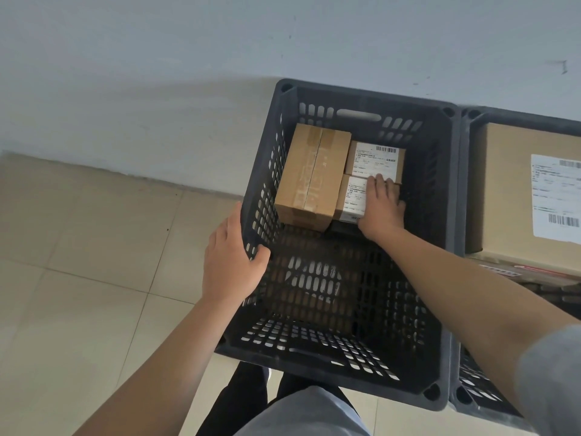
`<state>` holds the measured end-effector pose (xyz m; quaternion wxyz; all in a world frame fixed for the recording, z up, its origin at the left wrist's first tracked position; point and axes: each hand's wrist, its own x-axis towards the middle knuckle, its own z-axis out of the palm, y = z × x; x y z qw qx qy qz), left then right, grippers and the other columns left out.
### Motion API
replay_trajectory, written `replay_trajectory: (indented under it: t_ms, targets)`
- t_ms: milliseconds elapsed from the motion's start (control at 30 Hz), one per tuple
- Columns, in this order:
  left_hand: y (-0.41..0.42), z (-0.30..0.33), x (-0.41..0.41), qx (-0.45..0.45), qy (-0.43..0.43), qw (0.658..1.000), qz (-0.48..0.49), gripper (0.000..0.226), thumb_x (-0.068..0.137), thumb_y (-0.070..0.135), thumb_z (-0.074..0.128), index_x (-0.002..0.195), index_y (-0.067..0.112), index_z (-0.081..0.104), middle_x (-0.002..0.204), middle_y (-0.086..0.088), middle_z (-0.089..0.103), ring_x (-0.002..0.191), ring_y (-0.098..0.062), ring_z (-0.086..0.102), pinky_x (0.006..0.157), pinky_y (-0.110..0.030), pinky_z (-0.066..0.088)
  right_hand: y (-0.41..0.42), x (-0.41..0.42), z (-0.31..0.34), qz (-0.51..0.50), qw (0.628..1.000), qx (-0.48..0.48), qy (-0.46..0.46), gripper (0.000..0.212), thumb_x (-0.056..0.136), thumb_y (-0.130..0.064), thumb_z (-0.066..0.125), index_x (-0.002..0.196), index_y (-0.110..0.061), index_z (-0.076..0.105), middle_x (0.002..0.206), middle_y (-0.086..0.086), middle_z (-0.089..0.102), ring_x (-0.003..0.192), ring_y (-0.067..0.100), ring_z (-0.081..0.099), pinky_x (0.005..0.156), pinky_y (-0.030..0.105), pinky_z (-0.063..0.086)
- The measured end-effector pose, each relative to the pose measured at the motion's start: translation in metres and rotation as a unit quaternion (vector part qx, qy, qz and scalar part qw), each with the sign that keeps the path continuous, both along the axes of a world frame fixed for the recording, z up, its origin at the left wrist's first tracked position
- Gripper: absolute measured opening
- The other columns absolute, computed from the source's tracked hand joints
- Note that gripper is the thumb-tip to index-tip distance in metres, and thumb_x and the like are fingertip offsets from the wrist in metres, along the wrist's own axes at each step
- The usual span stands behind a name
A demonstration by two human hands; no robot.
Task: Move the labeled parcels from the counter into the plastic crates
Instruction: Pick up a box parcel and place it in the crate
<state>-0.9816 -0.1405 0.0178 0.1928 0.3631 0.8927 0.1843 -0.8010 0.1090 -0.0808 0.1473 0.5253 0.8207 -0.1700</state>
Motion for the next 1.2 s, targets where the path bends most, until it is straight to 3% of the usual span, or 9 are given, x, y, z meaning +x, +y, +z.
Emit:
replay_trajectory:
  t_ms: [467, 633, 767, 967, 1100, 1200]
  targets:
    - [-0.001, 0.000, 0.001, 0.007, -0.007, 1.000, 0.007, 0.079, 0.090, 0.040, 0.070, 0.155, 0.026, 0.028, 0.147, -0.003, 0.050, 0.133, -0.027, 0.050, 0.106, -0.054, 0.052, 0.000, 0.003, -0.008, -0.007, 1.000, -0.007, -0.001, 0.121, 0.081, -0.013, 0.083, 0.165, -0.018, -0.006, 0.174, 0.003, -0.008, 0.160, 0.028, -0.010, 0.123, 0.068, 0.008]
    - [-0.002, 0.006, 0.002, 0.028, -0.024, 0.999, 0.001, 0.079, 0.091, 0.034, 0.071, 0.157, 0.025, 0.029, 0.151, -0.004, 0.048, 0.139, -0.027, 0.046, 0.116, -0.055, 0.042, -0.007, 0.007, 0.014, -0.008, 0.999, -0.021, 0.023, 0.116, 0.086, -0.024, 0.080, 0.165, -0.017, -0.005, 0.175, 0.004, -0.006, 0.160, 0.028, -0.010, 0.123, 0.067, 0.007]
    - [-0.015, 0.023, 0.010, 0.057, -0.026, 0.998, -0.012, 0.076, 0.092, 0.029, 0.070, 0.158, 0.023, 0.031, 0.151, -0.005, 0.049, 0.139, -0.028, 0.043, 0.119, -0.057, 0.034, -0.034, 0.018, 0.049, -0.047, 0.994, -0.031, 0.095, 0.106, 0.089, -0.034, 0.076, 0.165, -0.016, 0.005, 0.174, 0.004, 0.002, 0.161, 0.025, -0.004, 0.124, 0.066, 0.009]
    - [-0.073, 0.057, 0.054, 0.142, -0.099, 0.984, -0.029, 0.061, 0.096, 0.020, 0.068, 0.152, 0.024, 0.043, 0.155, 0.001, 0.046, 0.144, -0.021, 0.040, 0.120, -0.053, 0.036, -0.136, 0.053, 0.111, -0.208, 0.923, -0.091, 0.311, 0.082, 0.096, -0.031, 0.071, 0.163, -0.019, 0.026, 0.170, 0.002, 0.027, 0.155, 0.025, 0.028, 0.125, 0.051, 0.030]
    - [-0.129, 0.071, 0.085, 0.183, -0.212, 0.959, -0.037, 0.043, 0.098, 0.015, 0.065, 0.130, 0.044, 0.059, 0.136, 0.028, 0.055, 0.129, 0.005, 0.050, 0.115, -0.031, 0.040, -0.233, 0.083, 0.153, -0.287, 0.857, -0.099, 0.416, 0.058, 0.100, -0.033, 0.066, 0.153, -0.033, 0.044, 0.158, -0.008, 0.044, 0.122, -0.002, 0.055, 0.095, 0.019, 0.048]
    - [-0.167, 0.077, 0.104, 0.186, -0.301, 0.935, -0.035, 0.041, 0.099, 0.017, 0.065, 0.113, 0.055, 0.062, 0.119, 0.037, 0.063, 0.116, 0.012, 0.057, 0.094, -0.013, 0.043, -0.308, 0.099, 0.172, -0.323, 0.816, -0.087, 0.472, 0.042, 0.101, -0.030, 0.064, 0.141, -0.036, 0.055, 0.142, -0.013, 0.055, 0.127, 0.004, 0.049, 0.106, 0.035, 0.045]
